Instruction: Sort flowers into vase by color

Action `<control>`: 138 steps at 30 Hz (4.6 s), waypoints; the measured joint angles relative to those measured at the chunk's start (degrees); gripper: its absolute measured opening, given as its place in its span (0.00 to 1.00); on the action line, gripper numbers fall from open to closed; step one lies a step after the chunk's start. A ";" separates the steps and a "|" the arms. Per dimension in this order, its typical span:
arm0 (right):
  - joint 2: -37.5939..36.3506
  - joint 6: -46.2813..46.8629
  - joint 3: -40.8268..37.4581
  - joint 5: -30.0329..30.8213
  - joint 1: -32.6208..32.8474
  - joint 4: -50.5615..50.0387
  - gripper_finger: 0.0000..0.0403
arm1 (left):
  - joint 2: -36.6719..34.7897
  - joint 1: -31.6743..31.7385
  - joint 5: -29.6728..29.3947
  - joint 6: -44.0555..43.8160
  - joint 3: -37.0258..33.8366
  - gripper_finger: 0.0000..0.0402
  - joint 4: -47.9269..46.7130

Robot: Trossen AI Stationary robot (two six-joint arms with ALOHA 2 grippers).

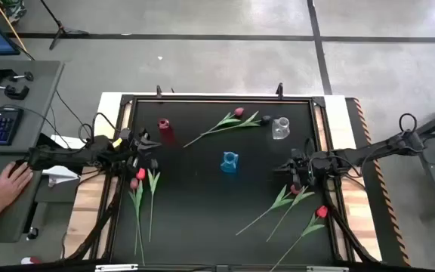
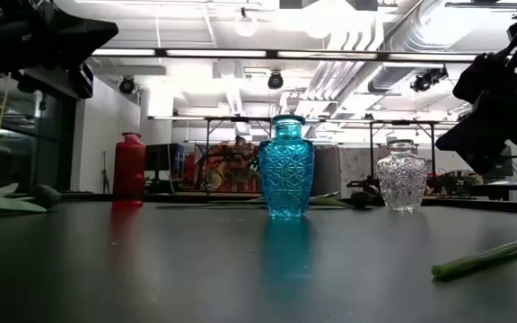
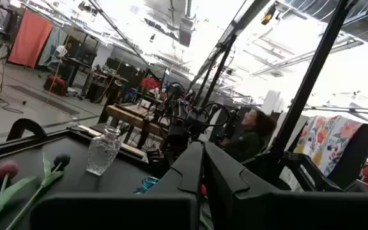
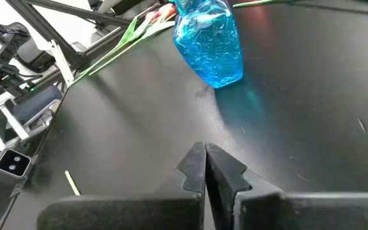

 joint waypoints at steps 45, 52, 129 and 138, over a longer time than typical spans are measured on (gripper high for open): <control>-0.01 0.00 0.01 0.00 0.00 0.01 0.00 | 0.00 0.01 0.00 0.01 0.02 0.01 -0.01; 0.00 0.00 0.01 -0.01 0.00 -0.01 0.00 | 0.00 -0.01 0.00 0.01 0.01 0.01 0.00; 46.47 98.67 37.27 -5.54 30.24 -45.86 0.44 | 0.00 0.01 0.00 0.01 0.00 0.01 -0.01; 57.28 98.86 37.33 -13.26 26.08 -32.25 0.44 | 0.00 0.00 0.00 0.01 0.02 0.01 -0.01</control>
